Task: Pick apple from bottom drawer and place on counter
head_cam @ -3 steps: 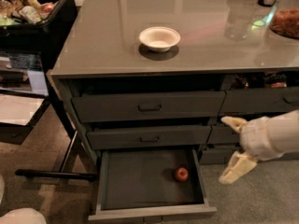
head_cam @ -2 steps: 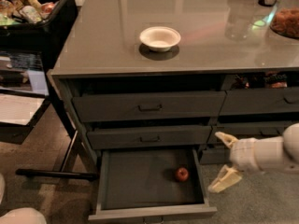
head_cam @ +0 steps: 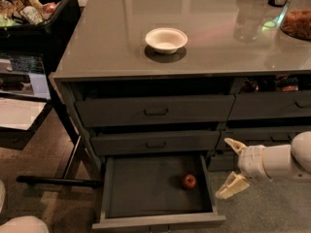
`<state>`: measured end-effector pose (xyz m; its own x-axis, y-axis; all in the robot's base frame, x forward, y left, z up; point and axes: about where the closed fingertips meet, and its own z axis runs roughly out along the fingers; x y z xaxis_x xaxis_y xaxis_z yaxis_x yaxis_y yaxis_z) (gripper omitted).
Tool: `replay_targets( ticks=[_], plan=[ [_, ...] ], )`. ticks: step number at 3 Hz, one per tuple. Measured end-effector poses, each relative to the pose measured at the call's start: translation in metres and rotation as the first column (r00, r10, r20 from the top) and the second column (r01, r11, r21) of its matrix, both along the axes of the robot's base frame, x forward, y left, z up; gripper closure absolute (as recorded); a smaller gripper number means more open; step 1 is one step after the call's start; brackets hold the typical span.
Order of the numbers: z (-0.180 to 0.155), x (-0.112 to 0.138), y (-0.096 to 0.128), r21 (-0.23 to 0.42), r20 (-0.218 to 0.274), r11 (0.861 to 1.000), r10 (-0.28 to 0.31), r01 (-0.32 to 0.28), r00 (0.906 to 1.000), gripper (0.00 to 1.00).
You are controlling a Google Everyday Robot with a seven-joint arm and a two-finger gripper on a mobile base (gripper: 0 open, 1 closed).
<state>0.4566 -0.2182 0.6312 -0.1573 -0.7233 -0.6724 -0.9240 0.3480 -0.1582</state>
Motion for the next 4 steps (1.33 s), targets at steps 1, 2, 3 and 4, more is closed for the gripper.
replay_targets(
  ticks=[1,2,3,4],
  plan=[
    [-0.017,0.009,0.009,-0.031,0.008,1.0,0.002,-0.002,1.0,0.0],
    [-0.065,0.033,0.018,-0.035,0.01,0.999,0.035,-0.034,0.9993,0.0],
    [-0.137,0.059,0.029,-0.017,-0.014,0.996,0.083,-0.083,0.9964,0.0],
    [-0.209,0.08,0.03,-0.005,-0.052,0.99,0.14,-0.141,0.9887,0.0]
  ],
)
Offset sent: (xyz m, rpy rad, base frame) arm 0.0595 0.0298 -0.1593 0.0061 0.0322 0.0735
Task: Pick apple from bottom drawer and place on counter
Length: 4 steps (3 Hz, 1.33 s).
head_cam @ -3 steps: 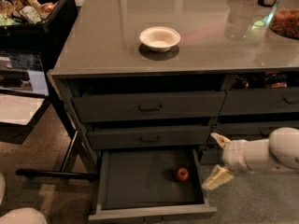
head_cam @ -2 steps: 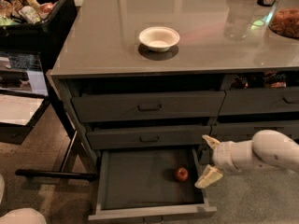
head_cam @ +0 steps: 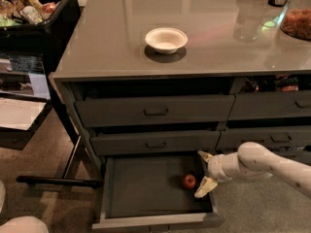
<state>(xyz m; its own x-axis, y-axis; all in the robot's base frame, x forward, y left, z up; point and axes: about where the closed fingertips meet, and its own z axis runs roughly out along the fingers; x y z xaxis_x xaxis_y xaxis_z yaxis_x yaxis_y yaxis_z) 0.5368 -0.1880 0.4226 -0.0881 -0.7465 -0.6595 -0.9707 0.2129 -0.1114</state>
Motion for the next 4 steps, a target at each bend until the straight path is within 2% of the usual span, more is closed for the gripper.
replay_targets(
  ticks=[2,3,4],
  plan=[
    [-0.106,0.033,0.018,0.003,0.013,0.998,0.069,-0.069,0.9975,0.0],
    [-0.106,0.033,0.018,0.003,0.013,0.998,0.069,-0.069,0.9975,0.0],
    [-0.12,0.047,0.02,-0.015,0.036,0.998,0.061,-0.061,0.9975,0.0]
  ],
)
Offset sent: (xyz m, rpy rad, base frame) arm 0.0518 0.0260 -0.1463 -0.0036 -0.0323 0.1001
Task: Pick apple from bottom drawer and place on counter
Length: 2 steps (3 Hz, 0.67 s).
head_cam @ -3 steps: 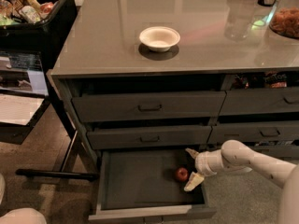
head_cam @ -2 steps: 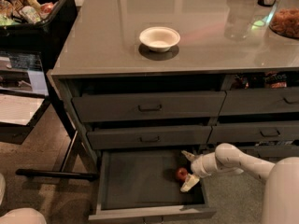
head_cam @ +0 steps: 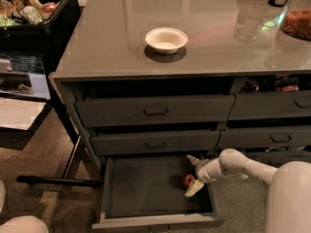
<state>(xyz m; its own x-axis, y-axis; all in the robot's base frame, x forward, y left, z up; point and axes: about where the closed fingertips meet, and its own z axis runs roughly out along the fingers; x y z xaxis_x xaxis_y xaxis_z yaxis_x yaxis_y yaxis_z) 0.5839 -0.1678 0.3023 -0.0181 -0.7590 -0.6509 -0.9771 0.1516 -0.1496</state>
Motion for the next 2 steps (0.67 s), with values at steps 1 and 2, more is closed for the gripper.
replay_targets(
  ticks=[1,2],
  plan=[
    [-0.03,0.023,-0.004,-0.036,0.013,0.999,-0.018,0.018,0.9998,0.0],
    [-0.07,0.046,-0.012,-0.079,-0.011,0.996,-0.04,0.039,0.9991,0.0]
  ],
)
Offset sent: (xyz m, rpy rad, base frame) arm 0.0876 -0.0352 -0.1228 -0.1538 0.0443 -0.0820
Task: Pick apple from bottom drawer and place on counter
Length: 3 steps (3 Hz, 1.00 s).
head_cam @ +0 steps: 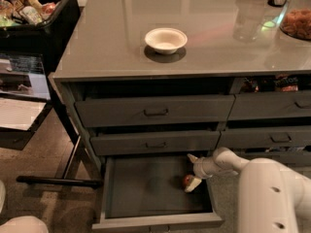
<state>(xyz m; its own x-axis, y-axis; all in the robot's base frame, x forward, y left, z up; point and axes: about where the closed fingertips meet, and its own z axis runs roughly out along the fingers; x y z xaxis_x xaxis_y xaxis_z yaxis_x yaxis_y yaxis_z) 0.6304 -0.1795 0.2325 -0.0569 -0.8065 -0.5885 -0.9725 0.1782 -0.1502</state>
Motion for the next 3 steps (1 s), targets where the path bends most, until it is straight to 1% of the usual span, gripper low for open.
replay_targets(
  ticks=[1,2,3],
  plan=[
    [-0.035,0.015,-0.017,-0.044,-0.043,0.999,-0.027,0.025,0.9987,0.0],
    [-0.06,0.019,-0.029,-0.065,-0.076,0.997,-0.041,0.036,0.9963,0.0],
    [-0.081,0.015,-0.034,-0.057,-0.105,0.997,-0.047,0.042,0.9934,0.0]
  ],
)
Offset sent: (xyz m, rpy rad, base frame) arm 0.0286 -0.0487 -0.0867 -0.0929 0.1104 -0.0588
